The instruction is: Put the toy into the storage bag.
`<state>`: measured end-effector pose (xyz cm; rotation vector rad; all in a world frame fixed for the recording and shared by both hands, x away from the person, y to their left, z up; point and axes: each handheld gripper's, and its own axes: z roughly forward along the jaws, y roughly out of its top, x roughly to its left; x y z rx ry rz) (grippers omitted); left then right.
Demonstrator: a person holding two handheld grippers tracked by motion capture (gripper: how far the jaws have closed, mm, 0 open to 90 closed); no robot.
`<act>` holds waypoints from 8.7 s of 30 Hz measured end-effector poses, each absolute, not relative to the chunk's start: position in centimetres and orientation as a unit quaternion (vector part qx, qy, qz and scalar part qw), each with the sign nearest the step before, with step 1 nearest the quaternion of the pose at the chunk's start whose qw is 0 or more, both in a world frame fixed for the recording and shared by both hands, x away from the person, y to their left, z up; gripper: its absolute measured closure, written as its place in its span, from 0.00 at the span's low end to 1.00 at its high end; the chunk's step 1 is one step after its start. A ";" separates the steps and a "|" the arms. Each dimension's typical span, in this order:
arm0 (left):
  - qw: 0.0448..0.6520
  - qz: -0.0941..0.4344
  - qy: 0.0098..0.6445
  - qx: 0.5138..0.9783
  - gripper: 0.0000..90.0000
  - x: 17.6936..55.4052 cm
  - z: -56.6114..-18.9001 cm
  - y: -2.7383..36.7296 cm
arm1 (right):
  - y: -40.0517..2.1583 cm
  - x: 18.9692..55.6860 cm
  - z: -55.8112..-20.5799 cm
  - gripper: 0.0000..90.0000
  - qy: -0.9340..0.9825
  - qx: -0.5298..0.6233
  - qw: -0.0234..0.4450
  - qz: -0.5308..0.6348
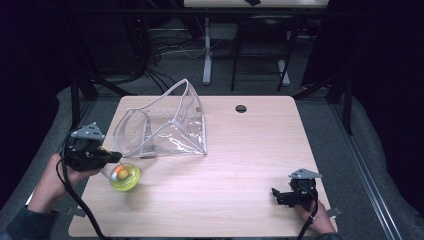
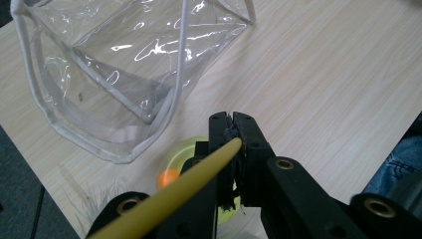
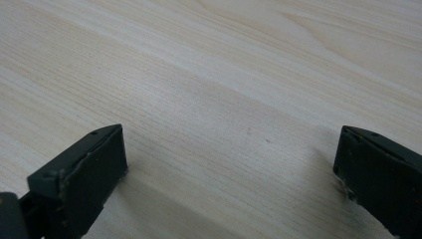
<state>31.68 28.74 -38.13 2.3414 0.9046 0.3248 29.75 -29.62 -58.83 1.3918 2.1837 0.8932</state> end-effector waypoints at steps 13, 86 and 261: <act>0.292 0.122 0.339 0.886 0.97 31.4 -37.6 28.9 | -29.6 29.5 -58.8 0.00 0.783 0.494 0.201 0.320; 0.290 0.180 0.351 0.872 0.97 37.0 -28.6 29.1 | -29.7 29.5 -58.9 0.00 0.784 0.493 0.201 0.321; 0.279 0.080 0.415 0.862 0.33 45.7 -36.2 25.7 | -29.7 29.3 -58.9 0.00 0.786 0.488 0.198 0.324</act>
